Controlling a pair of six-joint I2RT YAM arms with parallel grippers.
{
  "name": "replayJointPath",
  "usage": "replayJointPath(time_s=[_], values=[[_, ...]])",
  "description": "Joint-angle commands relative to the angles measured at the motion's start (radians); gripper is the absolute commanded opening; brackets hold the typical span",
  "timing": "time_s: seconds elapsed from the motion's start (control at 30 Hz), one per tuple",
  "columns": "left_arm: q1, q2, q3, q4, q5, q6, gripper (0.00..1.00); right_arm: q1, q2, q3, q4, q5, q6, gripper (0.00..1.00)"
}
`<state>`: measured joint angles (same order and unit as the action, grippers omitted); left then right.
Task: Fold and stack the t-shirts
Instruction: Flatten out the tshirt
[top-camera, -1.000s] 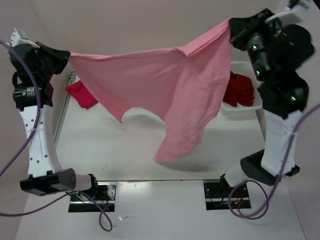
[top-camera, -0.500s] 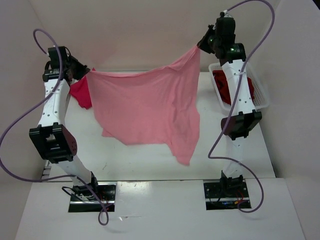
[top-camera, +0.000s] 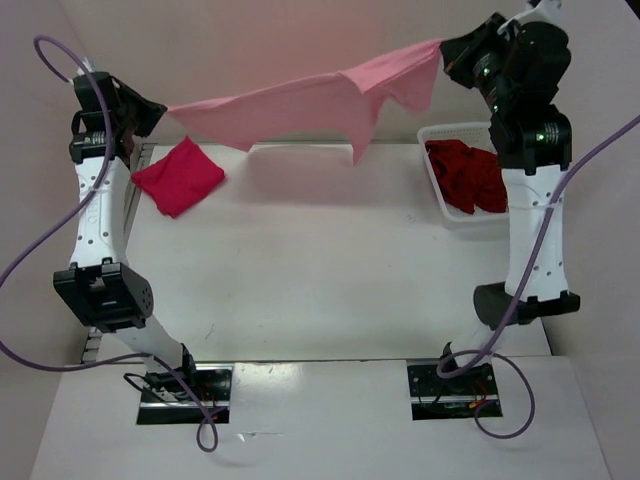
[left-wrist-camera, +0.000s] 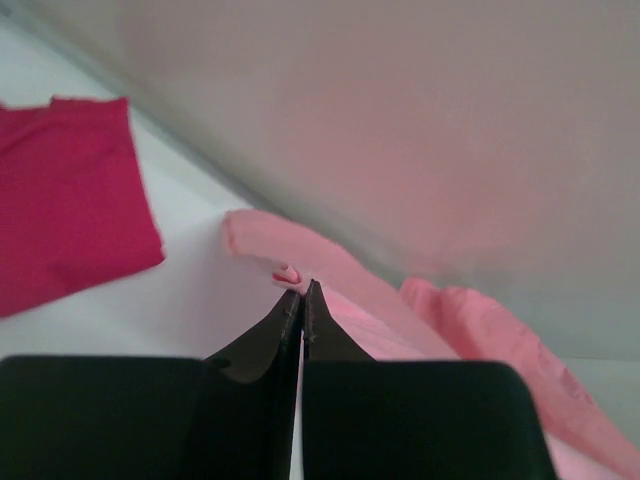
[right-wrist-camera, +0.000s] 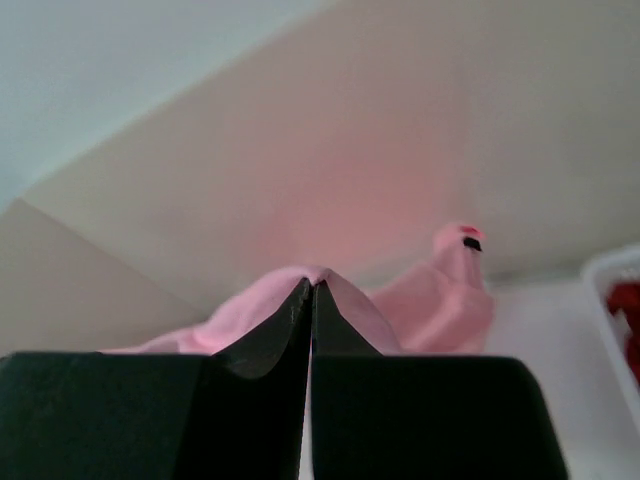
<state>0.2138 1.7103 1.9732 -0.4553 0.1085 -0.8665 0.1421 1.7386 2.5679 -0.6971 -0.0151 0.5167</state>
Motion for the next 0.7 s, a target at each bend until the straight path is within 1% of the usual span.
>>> replayJointPath(time_s=[0.0,0.03,0.07,0.1,0.13,0.17,0.2,0.23,0.27,0.3,0.33,0.37,0.43,0.47,0.63,0.67], values=[[0.010,-0.083,-0.161,0.046,-0.041,0.020,0.00,-0.007,-0.103,-0.309,0.023,0.070,-0.044,0.01],[0.010,-0.130,-0.212,0.058,-0.061,0.020,0.00,-0.007,-0.211,-0.419,0.081,0.084,-0.044,0.01],[0.010,-0.150,-0.302,0.069,-0.061,0.033,0.00,-0.007,-0.261,-0.624,0.097,0.102,-0.044,0.01],[0.010,-0.190,-0.345,0.069,-0.073,0.034,0.00,-0.007,-0.302,-0.717,0.097,0.115,-0.044,0.01],[0.010,-0.210,-0.391,0.069,-0.088,0.046,0.00,-0.007,-0.379,-0.896,0.106,0.128,-0.029,0.01],[0.010,-0.228,-0.437,0.069,-0.105,0.046,0.00,-0.007,-0.416,-0.987,0.107,0.138,-0.020,0.01],[-0.005,-0.268,-0.538,0.069,-0.124,0.055,0.00,-0.007,-0.450,-1.071,0.107,0.138,-0.006,0.01],[-0.017,-0.288,-0.589,0.069,-0.153,0.055,0.00,-0.007,-0.480,-1.239,0.107,0.126,0.024,0.01],[-0.017,-0.307,-0.643,0.069,-0.153,0.055,0.00,-0.007,-0.537,-1.318,0.107,0.104,0.040,0.01],[-0.030,-0.343,-0.696,0.069,-0.164,0.064,0.00,-0.007,-0.559,-1.388,0.107,0.068,0.055,0.01],[-0.030,-0.357,-0.747,0.057,-0.164,0.064,0.00,-0.007,-0.576,-1.499,0.097,0.057,0.086,0.01],[-0.030,-0.380,-0.840,0.046,-0.164,0.064,0.00,-0.007,-0.611,-1.547,0.088,0.038,0.097,0.01],[-0.030,-0.405,-0.924,0.023,-0.164,0.075,0.00,-0.007,-0.637,-1.651,0.070,-0.035,0.124,0.01],[-0.030,-0.425,-0.998,0.023,-0.164,0.075,0.00,-0.007,-0.646,-1.678,0.048,-0.052,0.137,0.01],[-0.021,-0.471,-1.139,-0.040,-0.064,0.066,0.00,-0.007,-0.705,-1.692,-0.034,-0.209,0.164,0.00],[-0.021,-0.491,-1.155,-0.058,-0.035,0.066,0.00,-0.007,-0.717,-1.704,-0.080,-0.220,0.173,0.00]])
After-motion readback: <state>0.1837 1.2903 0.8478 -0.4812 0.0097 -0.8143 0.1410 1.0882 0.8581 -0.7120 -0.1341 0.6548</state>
